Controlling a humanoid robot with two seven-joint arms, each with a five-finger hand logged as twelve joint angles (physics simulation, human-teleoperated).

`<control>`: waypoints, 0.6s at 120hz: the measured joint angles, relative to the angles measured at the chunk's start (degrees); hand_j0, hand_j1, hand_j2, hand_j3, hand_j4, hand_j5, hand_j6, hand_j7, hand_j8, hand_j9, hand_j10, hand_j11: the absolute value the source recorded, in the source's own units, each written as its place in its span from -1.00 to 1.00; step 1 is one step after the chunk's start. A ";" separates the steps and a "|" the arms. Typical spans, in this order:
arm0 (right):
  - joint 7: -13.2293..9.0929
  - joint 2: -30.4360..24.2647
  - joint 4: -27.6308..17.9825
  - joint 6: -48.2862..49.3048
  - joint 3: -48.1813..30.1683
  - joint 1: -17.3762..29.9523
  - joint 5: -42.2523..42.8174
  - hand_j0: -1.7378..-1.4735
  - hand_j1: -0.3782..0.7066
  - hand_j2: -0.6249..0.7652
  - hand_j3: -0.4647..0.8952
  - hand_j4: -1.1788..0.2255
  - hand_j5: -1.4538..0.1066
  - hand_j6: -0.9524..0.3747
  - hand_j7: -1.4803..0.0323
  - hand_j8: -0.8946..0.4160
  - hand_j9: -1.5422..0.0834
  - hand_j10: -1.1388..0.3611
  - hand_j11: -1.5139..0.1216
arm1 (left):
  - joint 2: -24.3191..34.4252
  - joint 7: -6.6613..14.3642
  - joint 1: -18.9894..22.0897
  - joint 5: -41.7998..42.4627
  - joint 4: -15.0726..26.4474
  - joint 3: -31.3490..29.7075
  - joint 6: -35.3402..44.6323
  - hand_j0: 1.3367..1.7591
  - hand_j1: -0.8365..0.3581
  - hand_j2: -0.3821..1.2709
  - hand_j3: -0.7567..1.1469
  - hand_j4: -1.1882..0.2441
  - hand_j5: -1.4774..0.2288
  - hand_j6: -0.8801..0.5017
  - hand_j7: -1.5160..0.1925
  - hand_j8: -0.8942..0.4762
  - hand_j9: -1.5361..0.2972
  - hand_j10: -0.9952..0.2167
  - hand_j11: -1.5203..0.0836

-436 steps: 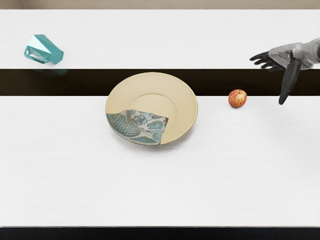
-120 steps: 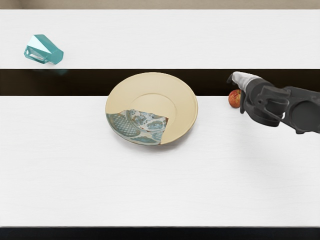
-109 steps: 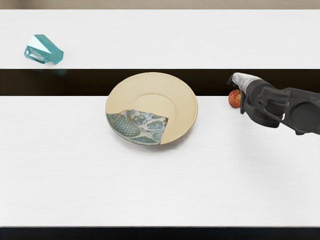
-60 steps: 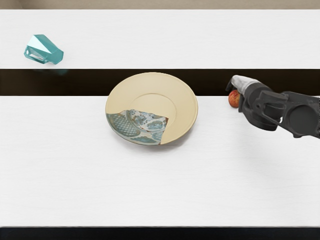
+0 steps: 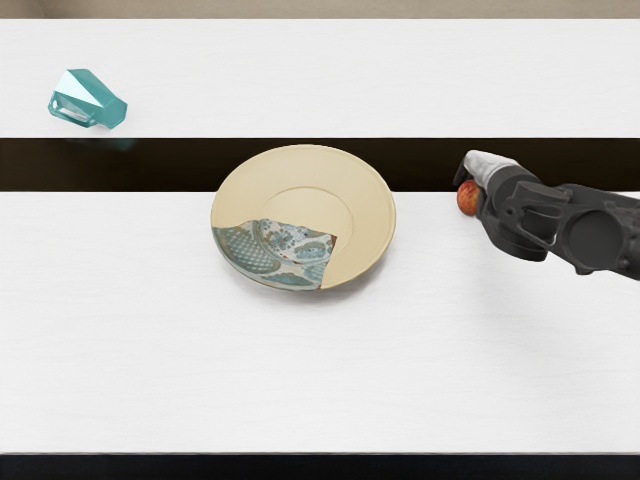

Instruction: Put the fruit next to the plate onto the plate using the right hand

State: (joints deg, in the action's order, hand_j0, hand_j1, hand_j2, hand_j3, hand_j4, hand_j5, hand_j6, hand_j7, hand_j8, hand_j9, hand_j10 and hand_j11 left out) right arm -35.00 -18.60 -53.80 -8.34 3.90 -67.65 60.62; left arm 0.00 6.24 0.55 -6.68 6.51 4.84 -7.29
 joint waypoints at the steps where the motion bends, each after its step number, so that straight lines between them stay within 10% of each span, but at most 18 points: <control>1: 0.00 0.01 0.03 0.00 0.00 0.01 -0.01 -0.40 0.07 -0.22 -0.32 0.02 0.09 -0.26 0.16 -0.34 0.16 -0.10 0.12 | 0.00 0.00 -0.01 0.00 0.00 0.00 0.00 0.52 0.97 -0.54 -0.21 0.65 0.72 0.26 0.76 0.29 0.66 0.63 0.88; 72: -0.01 1.27 1.29 -0.03 -1.91 -0.92 -1.46 -0.30 0.17 0.09 -0.32 -0.18 -0.42 -0.08 -0.33 -0.20 -0.33 -0.46 -0.37 | 0.00 0.00 0.06 0.00 0.00 0.00 0.00 0.52 0.97 -0.54 -0.21 0.65 0.72 0.26 0.76 0.29 0.66 0.63 0.88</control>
State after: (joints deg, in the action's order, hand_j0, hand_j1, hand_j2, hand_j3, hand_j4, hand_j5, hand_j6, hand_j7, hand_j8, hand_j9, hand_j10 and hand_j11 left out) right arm -35.01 -17.34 -52.51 -8.37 1.99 -68.57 59.16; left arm 0.00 6.23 0.60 -6.68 6.50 4.84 -7.29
